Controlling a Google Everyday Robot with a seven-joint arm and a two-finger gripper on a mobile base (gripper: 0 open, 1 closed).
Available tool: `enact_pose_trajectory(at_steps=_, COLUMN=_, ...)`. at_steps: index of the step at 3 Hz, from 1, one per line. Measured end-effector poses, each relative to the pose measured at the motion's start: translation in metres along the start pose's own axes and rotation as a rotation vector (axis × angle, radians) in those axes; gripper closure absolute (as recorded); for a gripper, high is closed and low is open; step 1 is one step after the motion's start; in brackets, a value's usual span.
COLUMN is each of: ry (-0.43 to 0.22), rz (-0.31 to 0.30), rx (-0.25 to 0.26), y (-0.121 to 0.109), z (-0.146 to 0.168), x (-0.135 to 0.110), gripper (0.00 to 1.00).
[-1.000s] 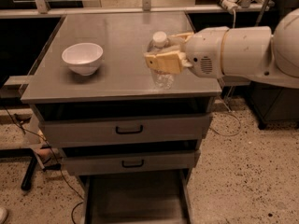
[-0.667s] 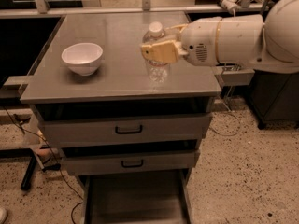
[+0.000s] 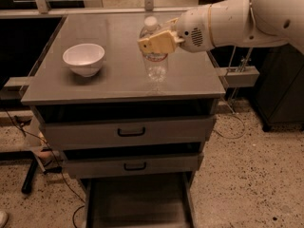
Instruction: Pick blue plastic bottle from bottom drawer and place on counter
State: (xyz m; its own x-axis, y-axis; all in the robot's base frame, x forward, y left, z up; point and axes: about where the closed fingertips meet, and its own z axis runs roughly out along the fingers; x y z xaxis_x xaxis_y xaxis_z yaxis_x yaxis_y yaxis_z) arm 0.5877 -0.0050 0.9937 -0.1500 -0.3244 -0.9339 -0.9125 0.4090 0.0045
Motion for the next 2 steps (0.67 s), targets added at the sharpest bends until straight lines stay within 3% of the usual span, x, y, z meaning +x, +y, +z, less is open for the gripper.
enact_pose_trajectory(at_steps=2, ry=0.033, rz=0.068, rx=-0.128, y=-0.0191, z=0.0237, x=0.0021, gripper=1.0)
